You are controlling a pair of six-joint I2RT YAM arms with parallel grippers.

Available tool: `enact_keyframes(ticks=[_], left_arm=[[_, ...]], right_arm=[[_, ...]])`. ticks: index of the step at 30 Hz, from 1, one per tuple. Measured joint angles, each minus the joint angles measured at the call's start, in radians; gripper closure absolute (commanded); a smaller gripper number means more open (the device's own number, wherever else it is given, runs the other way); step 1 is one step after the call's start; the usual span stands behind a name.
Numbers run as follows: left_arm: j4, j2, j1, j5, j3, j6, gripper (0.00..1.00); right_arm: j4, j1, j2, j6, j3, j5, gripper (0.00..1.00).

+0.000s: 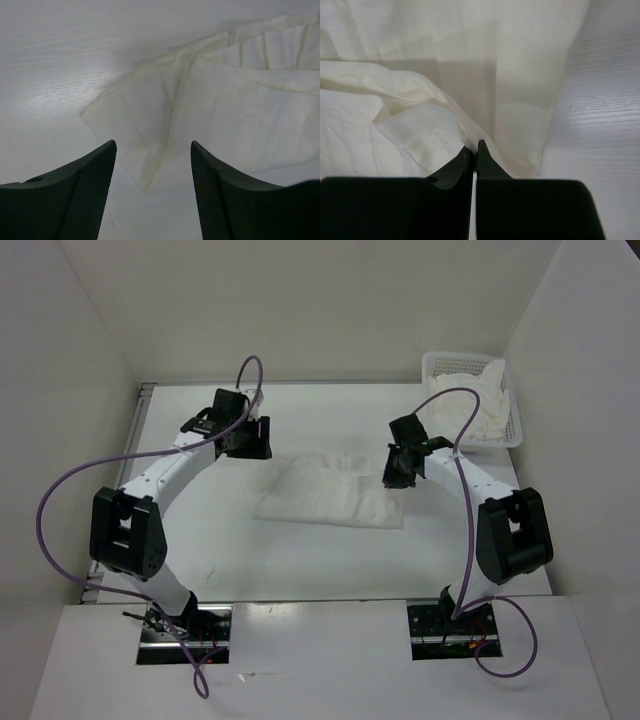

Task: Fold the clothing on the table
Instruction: Fold the skirt

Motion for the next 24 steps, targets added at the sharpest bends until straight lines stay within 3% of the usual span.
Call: enact_keyframes(ticks=[2, 5, 17, 24], left_arm=[[0.041, 0.026, 0.014, 0.072, 0.007, -0.002, 0.36], [0.120, 0.035, 0.059, 0.186, -0.005, -0.031, 0.49], [0.195, 0.295, 0.107, 0.371, 0.021, -0.083, 0.47], [0.195, 0.333, 0.101, 0.461, 0.024, -0.080, 0.48]], right_arm=[[0.001, 0.003, 0.000, 0.000, 0.000, 0.000, 1.00], [0.001, 0.006, 0.000, 0.000, 0.000, -0.004, 1.00], [0.002, 0.007, 0.000, 0.000, 0.000, -0.006, 1.00], [0.002, 0.008, 0.000, 0.000, 0.000, -0.005, 1.00]])
